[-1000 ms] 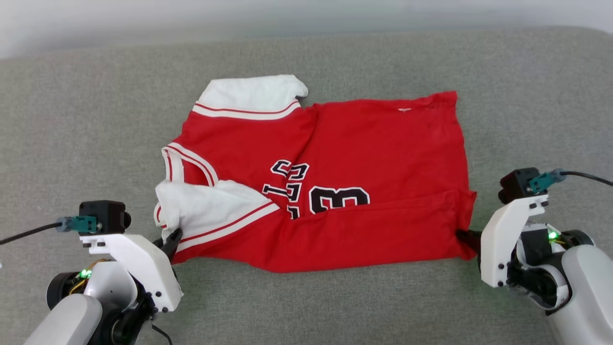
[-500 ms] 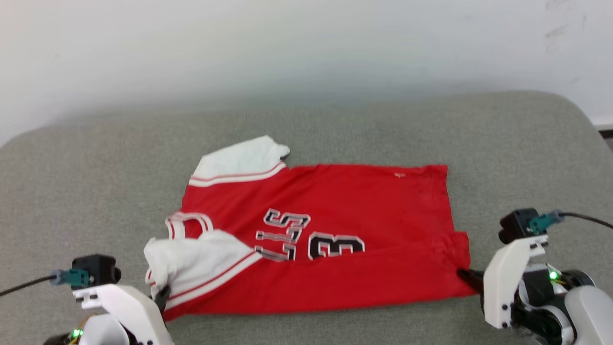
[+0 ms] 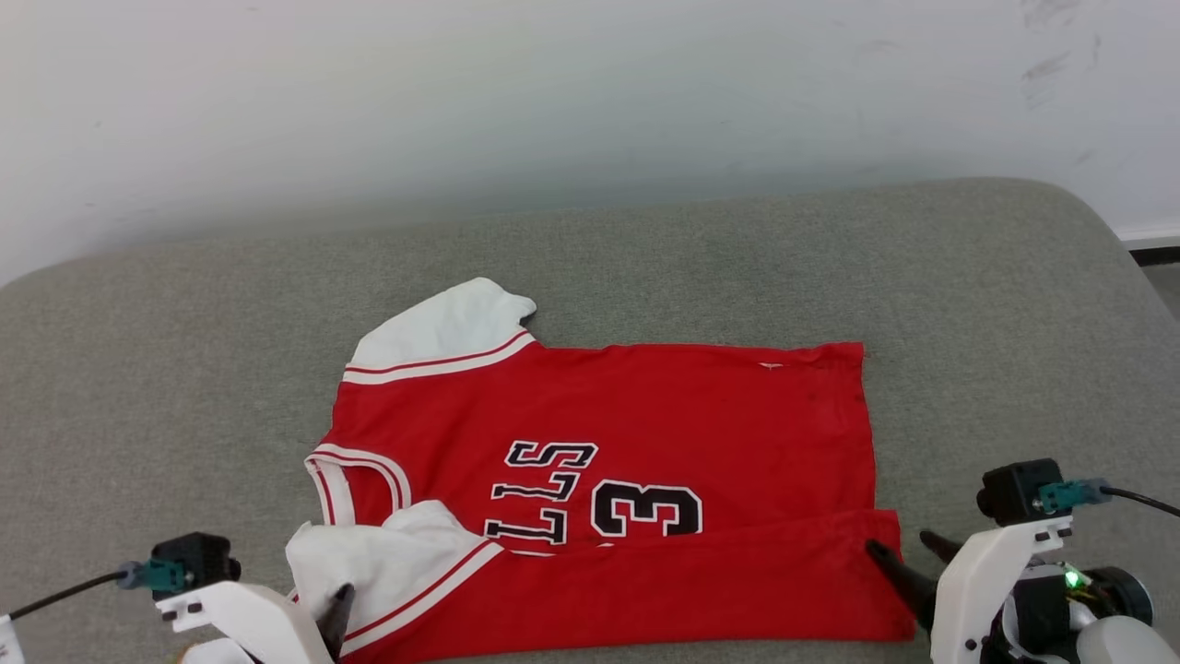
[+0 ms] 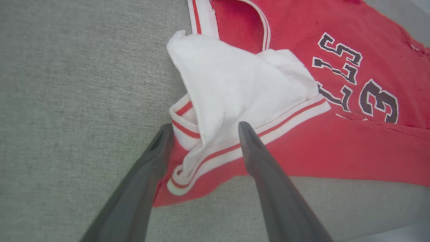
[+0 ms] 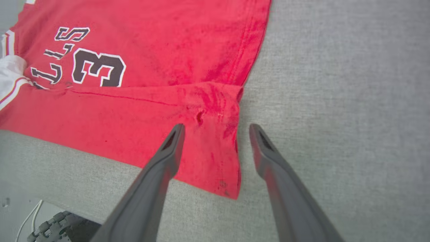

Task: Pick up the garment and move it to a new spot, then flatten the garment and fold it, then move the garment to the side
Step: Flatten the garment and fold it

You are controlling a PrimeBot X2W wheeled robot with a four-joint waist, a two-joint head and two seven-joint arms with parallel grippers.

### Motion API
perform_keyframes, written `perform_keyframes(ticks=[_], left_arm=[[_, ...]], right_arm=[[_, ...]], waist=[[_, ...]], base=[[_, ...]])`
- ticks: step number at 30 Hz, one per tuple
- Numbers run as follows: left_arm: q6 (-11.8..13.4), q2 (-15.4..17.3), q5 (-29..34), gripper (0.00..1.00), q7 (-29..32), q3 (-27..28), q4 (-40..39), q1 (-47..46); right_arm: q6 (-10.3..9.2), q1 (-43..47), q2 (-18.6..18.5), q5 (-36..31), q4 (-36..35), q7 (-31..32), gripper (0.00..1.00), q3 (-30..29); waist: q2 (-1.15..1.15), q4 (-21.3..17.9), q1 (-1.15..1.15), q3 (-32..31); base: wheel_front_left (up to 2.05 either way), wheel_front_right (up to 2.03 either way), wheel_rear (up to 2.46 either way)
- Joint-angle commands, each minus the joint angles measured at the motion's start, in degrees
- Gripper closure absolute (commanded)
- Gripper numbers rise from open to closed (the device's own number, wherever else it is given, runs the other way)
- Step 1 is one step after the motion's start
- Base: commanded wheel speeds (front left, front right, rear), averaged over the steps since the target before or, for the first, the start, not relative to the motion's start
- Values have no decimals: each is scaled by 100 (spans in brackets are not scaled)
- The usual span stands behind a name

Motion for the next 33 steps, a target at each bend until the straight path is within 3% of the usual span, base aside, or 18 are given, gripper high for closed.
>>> perform_keyframes(ticks=[1, 5, 8, 13, 18, 25, 33], left_arm=[[-32, -37, 53, 0, -150, 75, 41, -153], [-95, -76, 272, 0, -631, 193, 82, -389], [-156, -94, 405, 0, -945, 276, 51, -564], [-182, -73, 731, 0, -1463, 394, 34, -1019], [-250, -60, 994, 0, -1612, 413, 63, -1838], [-527, 86, 1175, 0, -1180, 287, 340, -3310], [-1133, 374, 993, 0, 351, -35, 1158, -5013]], right_arm=[[0, -33, -10, -60, -55, -318, 0, -11], [-1, -131, -43, -482, -119, -1227, 0, -175], [0, -211, 134, -816, -173, -1665, 0, -383], [0, -375, 374, -1107, -542, -2193, 0, -607], [0, -644, 537, -1302, -1025, -2632, 0, -713], [-1, -998, 787, -1419, -1523, -2878, 0, -695], [-1, -1266, 882, -1378, -1680, -2954, 0, -635]], waist=[[0, -46, 0, 11], [0, -132, 0, 36], [0, -235, 0, 73], [0, -379, 0, 369], [0, -450, 0, 972], [0, -588, 0, 1898], [0, -840, 0, 2462]], base=[[0, 0, 0], [0, 0, 0], [0, 0, 0], [0, 0, 0], [0, 0, 0], [0, 0, 0], [0, 0, 0]])
